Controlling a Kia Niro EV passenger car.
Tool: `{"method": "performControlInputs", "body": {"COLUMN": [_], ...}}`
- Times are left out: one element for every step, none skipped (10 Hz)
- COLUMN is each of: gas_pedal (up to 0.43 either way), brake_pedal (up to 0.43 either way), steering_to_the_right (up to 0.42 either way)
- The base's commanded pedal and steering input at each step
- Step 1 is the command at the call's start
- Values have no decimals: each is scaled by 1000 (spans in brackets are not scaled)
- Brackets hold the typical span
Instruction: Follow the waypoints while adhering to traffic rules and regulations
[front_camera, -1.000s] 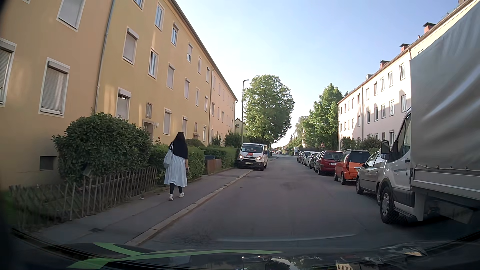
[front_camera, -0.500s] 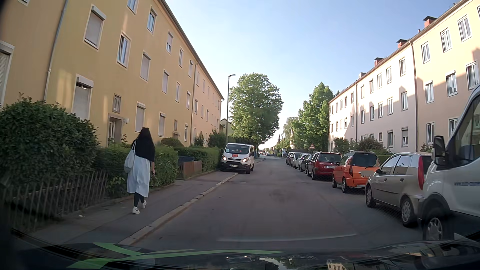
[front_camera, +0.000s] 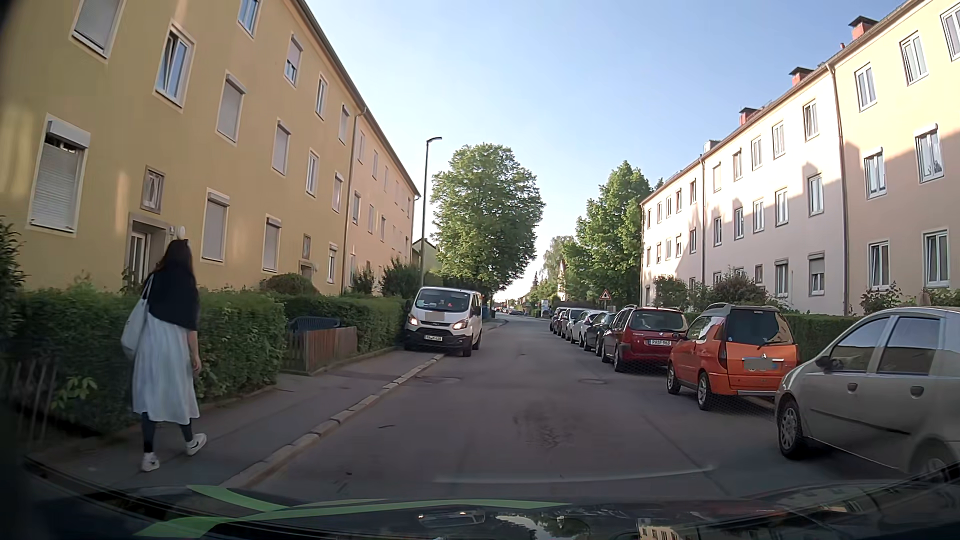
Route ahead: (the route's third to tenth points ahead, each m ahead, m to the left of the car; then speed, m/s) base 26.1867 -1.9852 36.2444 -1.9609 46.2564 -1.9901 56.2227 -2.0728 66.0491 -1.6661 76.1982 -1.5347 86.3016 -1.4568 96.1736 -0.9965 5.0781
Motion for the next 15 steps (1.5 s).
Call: {"method": "performControlInputs", "body": {"gas_pedal": [118,118,110,110,110,110,110,110,110,98,98,98,98,98,98], "brake_pedal": [0,0,0,0,0,0,0,0,0,0,0,0,0,0,0], "steering_to_the_right": [45,36,30,25,21,14,4,-2,-4,-4,-4,2,7,10,10]}}
